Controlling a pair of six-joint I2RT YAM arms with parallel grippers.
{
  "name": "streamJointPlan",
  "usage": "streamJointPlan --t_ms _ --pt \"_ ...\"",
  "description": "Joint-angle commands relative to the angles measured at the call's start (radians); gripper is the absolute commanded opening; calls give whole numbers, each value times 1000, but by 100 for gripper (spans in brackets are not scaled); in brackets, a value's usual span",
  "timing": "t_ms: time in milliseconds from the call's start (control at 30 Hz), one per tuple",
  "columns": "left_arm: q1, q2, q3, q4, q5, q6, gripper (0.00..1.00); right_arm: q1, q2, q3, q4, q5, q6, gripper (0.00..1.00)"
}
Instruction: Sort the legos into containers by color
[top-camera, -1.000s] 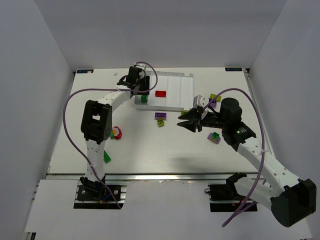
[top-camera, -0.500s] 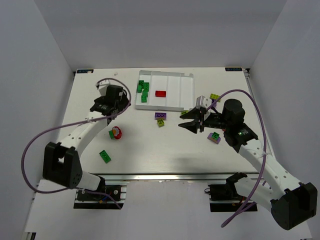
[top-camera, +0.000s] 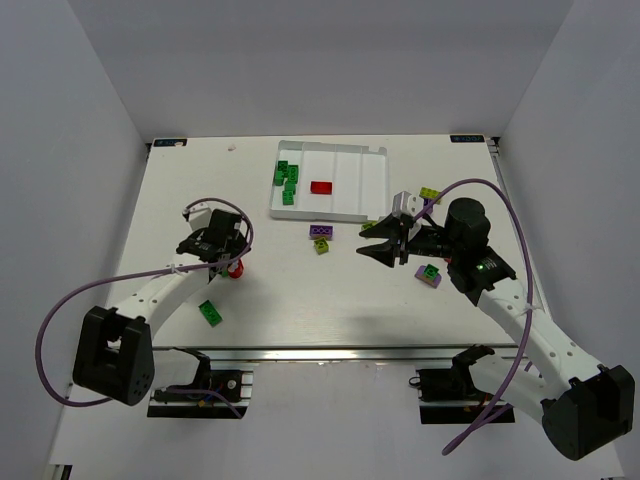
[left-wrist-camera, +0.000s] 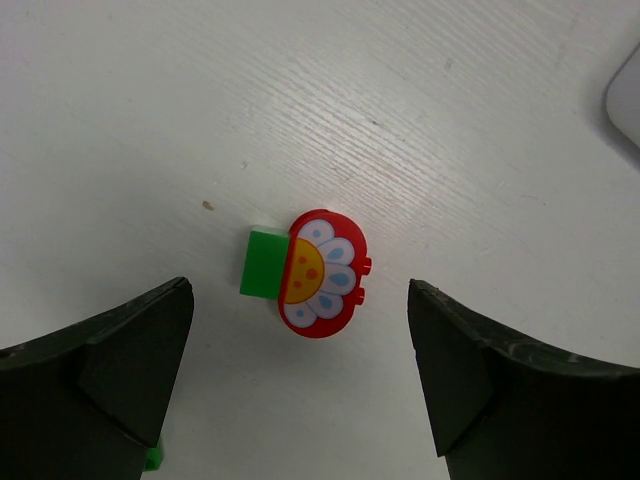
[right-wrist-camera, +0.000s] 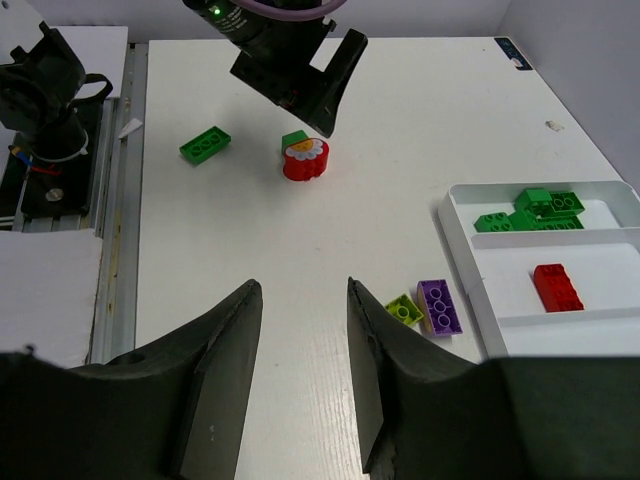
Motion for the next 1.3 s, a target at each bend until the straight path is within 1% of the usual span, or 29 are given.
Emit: streamJointPlan --t_ms 0,67,100,133,167,200,267,300,333,433,467,533,567,633,700,833,867,1000,1133,1267 --pt "-2 -5 8 69 55 115 97 -3 -4 -8 47 -18 6 46" --pt "-4 9 20 105 81 179 97 -3 -2 -8 47 -20 6 46" --pt "-5 7 18 128 130 270 98 -3 -1 -8 46 -20 6 46" --pt "-5 3 18 164 143 306 97 -3 1 -7 46 -21 6 46" --pt "-7 1 18 186 178 413 98 -3 1 -7 46 -21 6 46" --pt "-13 -2 18 207 306 479 98 -3 2 -8 47 -23 6 46" --pt "-22 -6 31 237 421 578 98 -3 5 -7 47 -26 8 46" --pt "-23 -3 37 231 470 651 98 -3 7 -7 49 -29 11 46" --pt "-25 3 48 217 489 673 98 -3 10 -8 49 -34 14 46" --pt "-28 1 57 180 503 771 98 -3 11 -10 53 -40 23 46" --pt "-30 -6 52 171 491 853 98 -3 11 -10 56 -41 25 46" --pt "-31 -23 40 149 450 937 98 -3 7 -10 58 -43 25 46" --pt "-31 -36 20 149 427 1005 98 -3 4 -11 61 -43 26 46" --pt "-31 -68 5 154 387 1061 98 -3 -4 -13 64 -46 29 46" --pt "-31 -63 6 145 368 1139 98 -3 -13 -16 69 -50 32 46" --pt "-31 19 78 55 347 1258 98 -3 -24 -18 73 -54 35 46" --pt "-31 35 84 47 366 1305 98 -3 -24 -16 73 -55 34 46" --pt "-31 96 97 -13 365 1423 98 -3 -30 -19 73 -49 22 46" --pt "-31 151 123 -73 383 1494 98 -3 -21 -22 72 -47 17 46" --pt "-31 219 130 -95 357 1534 98 -3 -19 -21 70 -37 15 46"
